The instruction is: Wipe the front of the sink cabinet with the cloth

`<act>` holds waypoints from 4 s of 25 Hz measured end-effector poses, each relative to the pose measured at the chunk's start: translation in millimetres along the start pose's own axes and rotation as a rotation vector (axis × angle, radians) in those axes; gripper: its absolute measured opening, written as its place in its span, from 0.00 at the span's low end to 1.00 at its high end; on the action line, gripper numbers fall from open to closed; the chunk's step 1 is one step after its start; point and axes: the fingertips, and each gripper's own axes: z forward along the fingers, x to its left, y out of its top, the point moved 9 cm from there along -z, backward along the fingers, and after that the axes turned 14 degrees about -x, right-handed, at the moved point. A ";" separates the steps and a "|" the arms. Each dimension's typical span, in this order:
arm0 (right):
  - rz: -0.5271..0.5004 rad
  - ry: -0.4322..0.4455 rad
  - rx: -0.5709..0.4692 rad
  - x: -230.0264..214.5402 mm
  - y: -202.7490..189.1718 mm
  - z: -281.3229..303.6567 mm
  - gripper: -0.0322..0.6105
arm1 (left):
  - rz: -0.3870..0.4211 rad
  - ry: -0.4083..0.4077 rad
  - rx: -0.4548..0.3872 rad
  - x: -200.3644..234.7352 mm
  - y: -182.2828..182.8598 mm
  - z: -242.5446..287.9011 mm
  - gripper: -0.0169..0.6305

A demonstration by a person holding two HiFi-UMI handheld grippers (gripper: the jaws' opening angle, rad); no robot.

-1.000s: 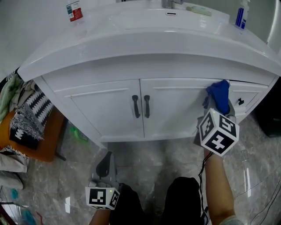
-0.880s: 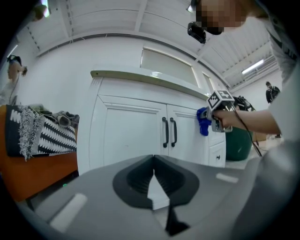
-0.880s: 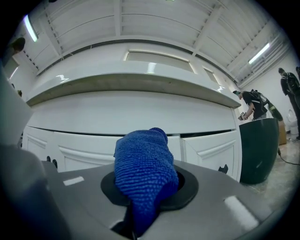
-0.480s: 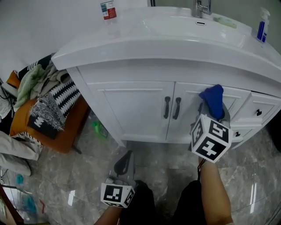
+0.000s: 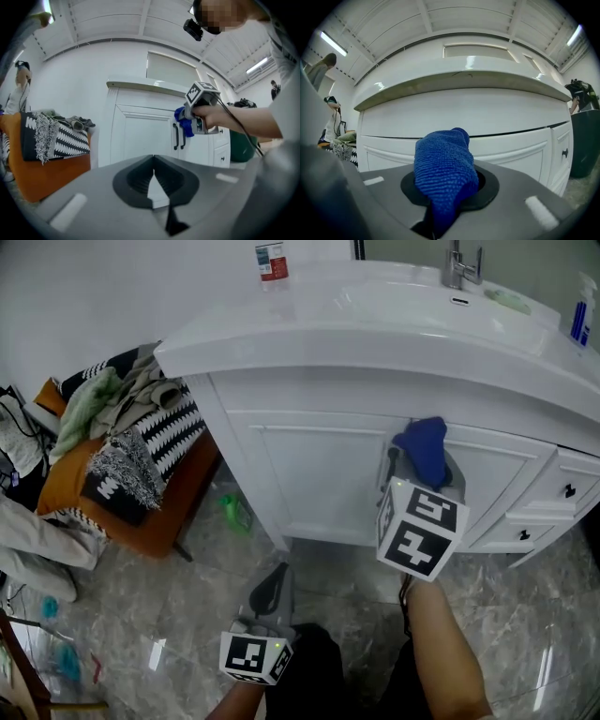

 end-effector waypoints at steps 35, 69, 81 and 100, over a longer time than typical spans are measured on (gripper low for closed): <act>0.148 0.464 0.251 164.4 -57.7 21.7 0.18 | 0.040 0.089 0.010 38.5 15.8 -40.5 0.04; 0.083 -0.172 0.194 -213.3 -61.4 -14.5 0.19 | -0.018 -0.152 0.015 -69.4 -9.0 32.7 0.04; -0.063 -0.204 0.052 -209.0 -121.3 -27.5 0.18 | -0.005 -0.140 0.041 -70.6 -16.5 30.0 0.04; 0.006 -0.028 0.103 -57.5 -156.6 -19.2 0.15 | 0.027 -0.038 0.054 -29.1 -6.5 -4.5 0.04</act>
